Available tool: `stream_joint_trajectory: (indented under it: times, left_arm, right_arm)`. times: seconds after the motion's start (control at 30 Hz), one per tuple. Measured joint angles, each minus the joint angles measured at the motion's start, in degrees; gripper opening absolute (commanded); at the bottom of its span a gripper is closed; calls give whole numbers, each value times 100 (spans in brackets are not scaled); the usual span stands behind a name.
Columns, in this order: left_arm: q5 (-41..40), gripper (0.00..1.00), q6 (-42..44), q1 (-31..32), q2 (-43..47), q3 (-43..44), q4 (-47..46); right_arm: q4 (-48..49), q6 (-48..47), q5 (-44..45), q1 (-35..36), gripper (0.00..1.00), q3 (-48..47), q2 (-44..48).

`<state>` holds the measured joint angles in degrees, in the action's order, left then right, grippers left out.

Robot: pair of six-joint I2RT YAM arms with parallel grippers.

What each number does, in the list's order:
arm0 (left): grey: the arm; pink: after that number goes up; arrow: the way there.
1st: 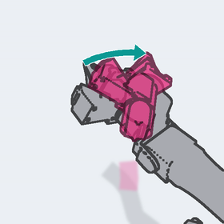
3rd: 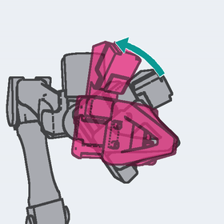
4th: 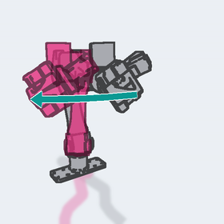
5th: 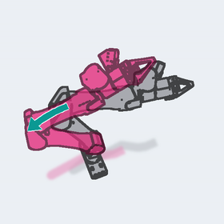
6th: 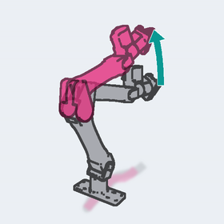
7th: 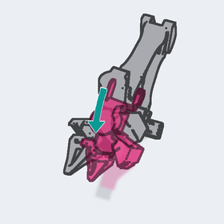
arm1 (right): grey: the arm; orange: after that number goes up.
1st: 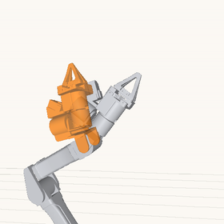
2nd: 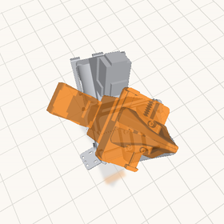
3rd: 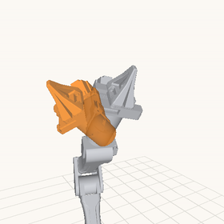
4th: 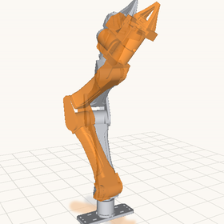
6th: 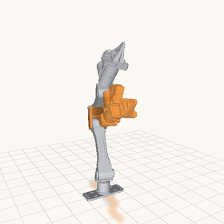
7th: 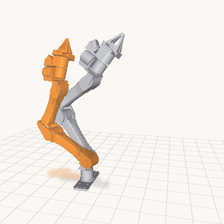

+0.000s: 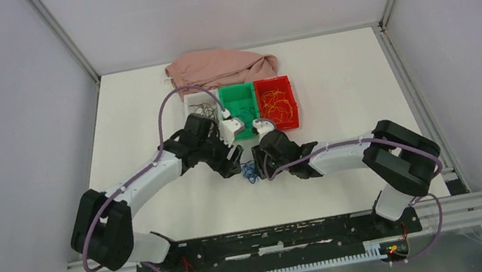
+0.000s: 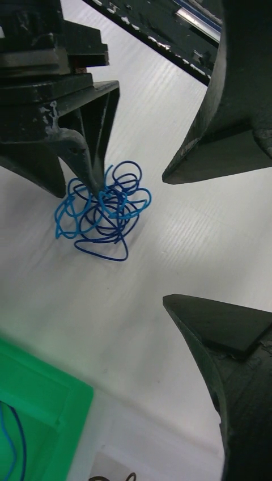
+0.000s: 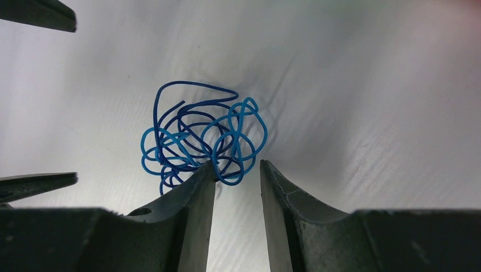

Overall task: Untangle the cables
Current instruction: Untie the cable.

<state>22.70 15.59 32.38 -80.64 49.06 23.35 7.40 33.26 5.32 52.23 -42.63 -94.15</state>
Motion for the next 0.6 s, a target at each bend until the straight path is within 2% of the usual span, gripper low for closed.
stream_joint_trajectory:
  times: [0.3, 0.5, 0.6]
  left_arm:
    - [306, 69, -188, 87, -341, -15, -527]
    - [404, 57, -186, 114, -428, -201, -671]
    - [402, 56, -179, 140, -542, -221, -702]
  right_arm:
    - [590, 658, -9, 0, 38, 302, 59]
    - [782, 920, -7, -55, 34, 492, 155]
    - [870, 1064, -13, -142, 34, 686, 308]
